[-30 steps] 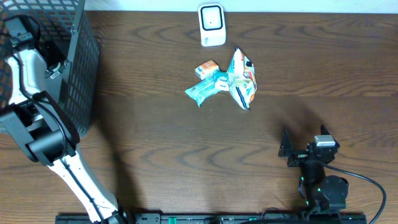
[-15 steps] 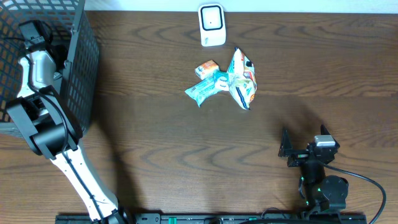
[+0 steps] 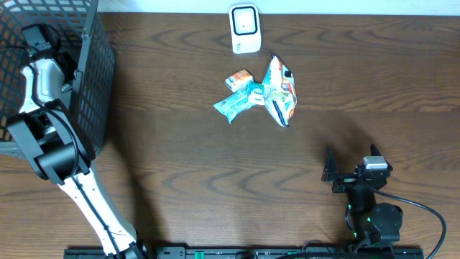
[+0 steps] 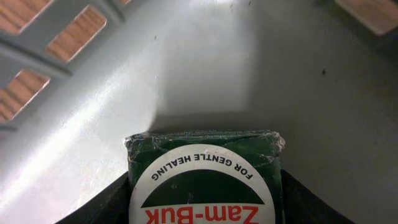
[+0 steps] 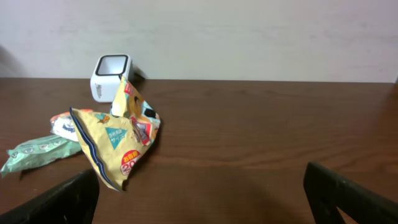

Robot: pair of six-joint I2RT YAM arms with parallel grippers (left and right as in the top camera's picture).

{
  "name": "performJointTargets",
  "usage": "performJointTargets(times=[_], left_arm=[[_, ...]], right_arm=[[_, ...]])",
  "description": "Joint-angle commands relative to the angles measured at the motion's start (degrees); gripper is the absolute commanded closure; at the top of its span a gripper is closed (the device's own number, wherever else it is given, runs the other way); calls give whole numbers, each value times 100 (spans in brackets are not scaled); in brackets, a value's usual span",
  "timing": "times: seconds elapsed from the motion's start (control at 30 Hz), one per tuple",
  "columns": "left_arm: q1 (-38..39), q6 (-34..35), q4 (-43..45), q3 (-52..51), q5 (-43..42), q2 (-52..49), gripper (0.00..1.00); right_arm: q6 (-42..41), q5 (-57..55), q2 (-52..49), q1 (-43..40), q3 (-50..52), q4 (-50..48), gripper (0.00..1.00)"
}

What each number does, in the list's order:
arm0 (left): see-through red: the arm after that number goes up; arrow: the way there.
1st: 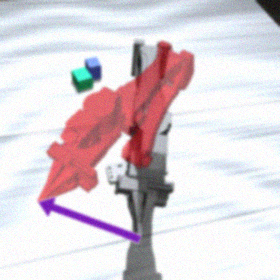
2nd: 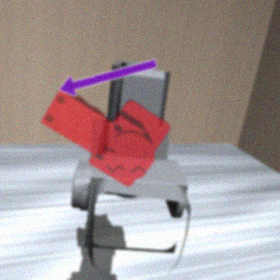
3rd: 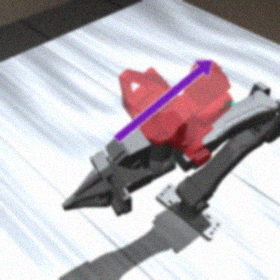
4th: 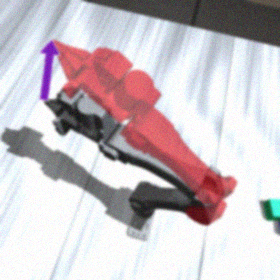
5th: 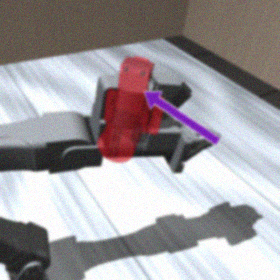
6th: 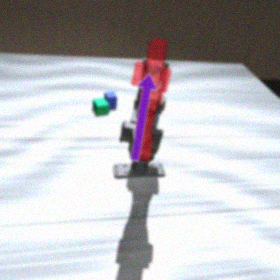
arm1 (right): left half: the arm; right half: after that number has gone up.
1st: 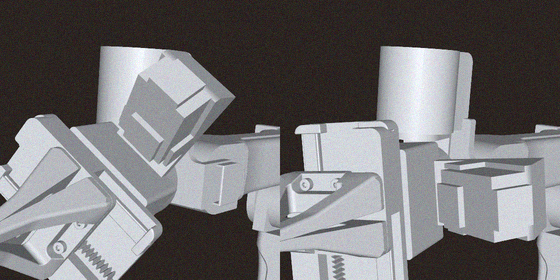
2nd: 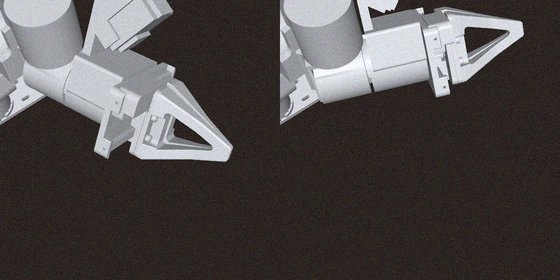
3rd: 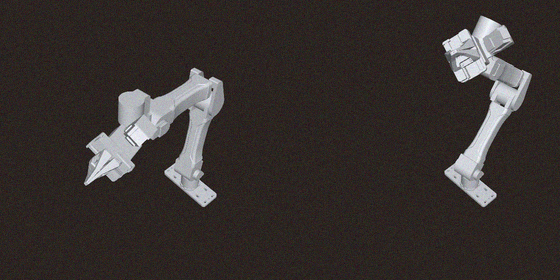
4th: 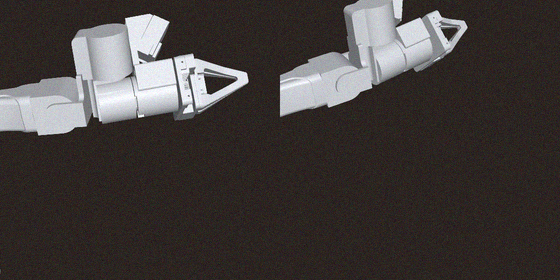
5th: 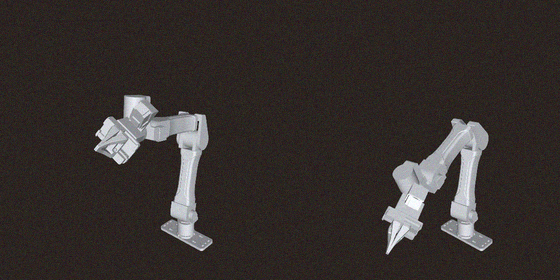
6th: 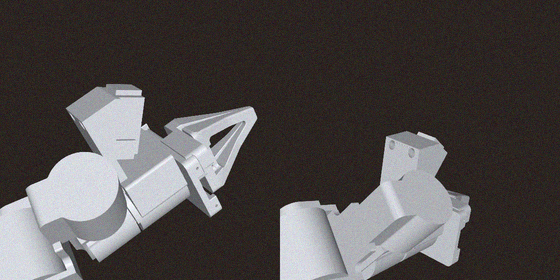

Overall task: Scan the item barcode
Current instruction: 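Reach the left gripper into the basket and grasp the green Zam-Buk tin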

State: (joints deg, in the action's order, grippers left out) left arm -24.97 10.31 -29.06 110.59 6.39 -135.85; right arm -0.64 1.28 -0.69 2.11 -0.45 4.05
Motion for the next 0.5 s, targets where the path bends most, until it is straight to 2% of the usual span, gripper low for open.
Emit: performJointTargets(times=[0.0,0.27,0.37,0.47], left_arm=[[-22,83,-170,-44,59,614,51],[-22,439,-463,-44,-138,2468,51],[-22,595,-564,-44,-872,3292,51],[13,1034,-699,-46,-2144,4116,51]], right_arm=[[-59,-26,31,20,13,22,1],[-59,-26,31,20,13,22,1],[-59,-26,31,20,13,22,1],[-59,-26,31,20,13,22,1]])
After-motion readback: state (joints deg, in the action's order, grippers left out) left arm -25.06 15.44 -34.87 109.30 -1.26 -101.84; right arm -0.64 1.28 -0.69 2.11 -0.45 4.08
